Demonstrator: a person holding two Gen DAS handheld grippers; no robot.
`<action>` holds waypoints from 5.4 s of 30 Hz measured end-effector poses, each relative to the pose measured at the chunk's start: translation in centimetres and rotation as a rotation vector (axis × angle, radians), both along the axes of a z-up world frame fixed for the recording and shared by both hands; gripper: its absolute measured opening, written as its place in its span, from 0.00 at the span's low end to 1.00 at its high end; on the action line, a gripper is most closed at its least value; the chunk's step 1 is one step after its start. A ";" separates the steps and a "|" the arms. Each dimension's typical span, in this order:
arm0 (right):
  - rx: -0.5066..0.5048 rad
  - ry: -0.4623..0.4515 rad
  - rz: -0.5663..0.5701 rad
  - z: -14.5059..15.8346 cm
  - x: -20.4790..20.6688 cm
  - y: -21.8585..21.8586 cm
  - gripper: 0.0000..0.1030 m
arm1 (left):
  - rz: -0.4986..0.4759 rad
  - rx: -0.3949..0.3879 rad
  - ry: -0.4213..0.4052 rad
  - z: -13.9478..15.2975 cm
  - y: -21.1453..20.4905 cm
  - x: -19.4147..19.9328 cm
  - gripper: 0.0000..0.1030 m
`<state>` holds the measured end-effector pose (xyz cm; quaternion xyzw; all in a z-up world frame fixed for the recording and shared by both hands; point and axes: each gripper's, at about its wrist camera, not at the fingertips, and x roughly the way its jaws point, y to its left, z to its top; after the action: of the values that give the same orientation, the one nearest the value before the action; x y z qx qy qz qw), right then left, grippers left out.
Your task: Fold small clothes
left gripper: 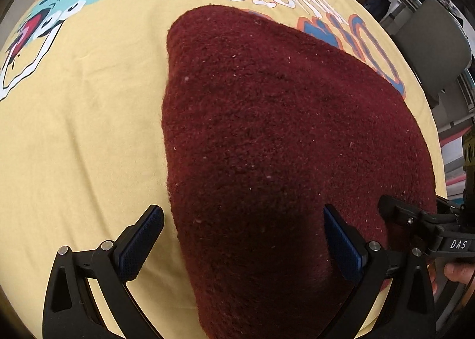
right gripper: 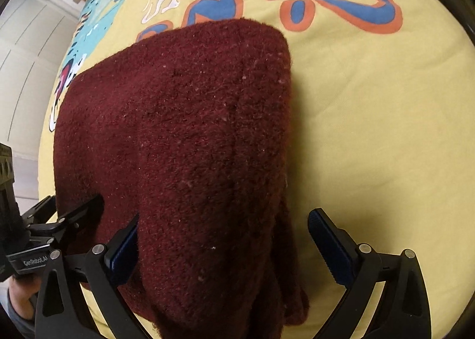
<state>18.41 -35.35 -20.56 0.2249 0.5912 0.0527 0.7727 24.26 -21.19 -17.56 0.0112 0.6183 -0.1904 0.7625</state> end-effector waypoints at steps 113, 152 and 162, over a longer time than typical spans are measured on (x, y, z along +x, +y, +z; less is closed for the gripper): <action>-0.398 -0.475 -0.028 18.0 -23.1 11.2 1.00 | 0.228 0.174 -0.417 13.8 22.5 -21.5 0.99; -0.429 -0.440 -0.017 17.5 -23.9 10.8 1.00 | 0.218 0.196 -0.419 13.6 23.3 -22.5 0.99; -0.435 -0.448 -0.012 17.8 -23.9 10.9 1.00 | 0.226 0.194 -0.421 13.8 23.6 -22.6 0.99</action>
<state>-5.46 -24.40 -2.81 0.0406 0.4023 -0.0315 0.9141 1.67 2.42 -3.72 0.0545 0.4584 -0.0371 0.8863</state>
